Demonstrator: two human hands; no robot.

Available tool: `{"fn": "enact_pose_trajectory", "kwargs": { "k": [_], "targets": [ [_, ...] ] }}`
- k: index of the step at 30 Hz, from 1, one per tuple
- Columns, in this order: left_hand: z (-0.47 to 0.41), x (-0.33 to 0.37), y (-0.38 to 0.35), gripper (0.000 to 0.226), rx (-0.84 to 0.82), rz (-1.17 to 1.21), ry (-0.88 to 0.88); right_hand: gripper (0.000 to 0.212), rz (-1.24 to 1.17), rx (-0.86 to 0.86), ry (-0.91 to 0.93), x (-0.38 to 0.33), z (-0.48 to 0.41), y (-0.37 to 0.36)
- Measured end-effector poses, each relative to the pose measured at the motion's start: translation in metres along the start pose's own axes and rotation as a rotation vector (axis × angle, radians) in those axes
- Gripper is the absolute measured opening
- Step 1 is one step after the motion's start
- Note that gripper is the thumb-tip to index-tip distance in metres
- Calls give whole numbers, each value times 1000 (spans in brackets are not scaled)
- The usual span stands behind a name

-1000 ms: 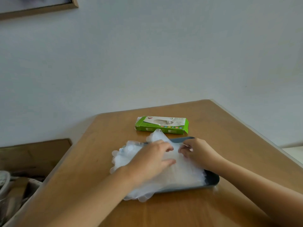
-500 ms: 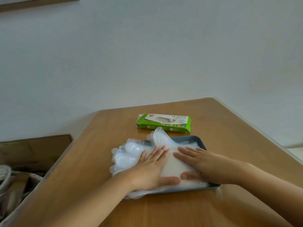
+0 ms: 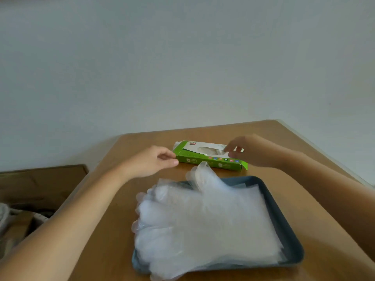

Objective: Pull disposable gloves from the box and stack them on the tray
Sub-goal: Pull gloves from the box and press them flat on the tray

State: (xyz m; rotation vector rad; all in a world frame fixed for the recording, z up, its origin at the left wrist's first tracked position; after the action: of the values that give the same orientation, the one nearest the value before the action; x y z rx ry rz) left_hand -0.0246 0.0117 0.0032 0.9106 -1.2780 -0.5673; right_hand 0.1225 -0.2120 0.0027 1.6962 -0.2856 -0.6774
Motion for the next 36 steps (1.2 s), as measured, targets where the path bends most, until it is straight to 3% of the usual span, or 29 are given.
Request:
{"fn": "enact_pose_trajectory", "kwargs": {
  "k": [3,7,10,13,17,19,23,28,36],
  "targets": [
    [-37,-12,-5,34,57,-1,36,25,6,19,20,5,-40,-8],
    [-71,-18,-22,48,60,-30,31,43,-60,-127,23,-9,-72,-27],
    [-83,-15,-24,46,107,-49,-1,51,52,-194,70,-15,-85,-43],
    [-87,-13,-28,51,86,-117,-27,46,70,-247,95,-21,-85,-46],
    [-86,-16,-41,81,-90,-128,-36,23,-30,-385,88,-24,-81,-41],
    [-87,-23,-49,85,-175,-157,-6,22,-24,-339,111,-28,-79,-38],
    [-86,-25,-54,91,-200,-225,-39,41,50,-256,238,-30,-71,-42],
    [-81,-20,-52,87,-221,-205,-100,17,-76,-16,191,-16,-67,-56],
    [-82,-16,-48,84,-254,-216,-88,4,-378,240,104,-3,-63,-47]
  ]
}}
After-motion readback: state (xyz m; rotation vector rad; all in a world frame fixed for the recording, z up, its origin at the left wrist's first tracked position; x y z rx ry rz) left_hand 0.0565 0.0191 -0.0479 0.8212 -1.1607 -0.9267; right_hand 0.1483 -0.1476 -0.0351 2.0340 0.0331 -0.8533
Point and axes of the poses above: each hand's wrist, its own z-axis away from the middle knuckle, its own y-axis out of the back of the hand, x = y × z, the point moved 3 cm from there along -z, towards the middle knuckle
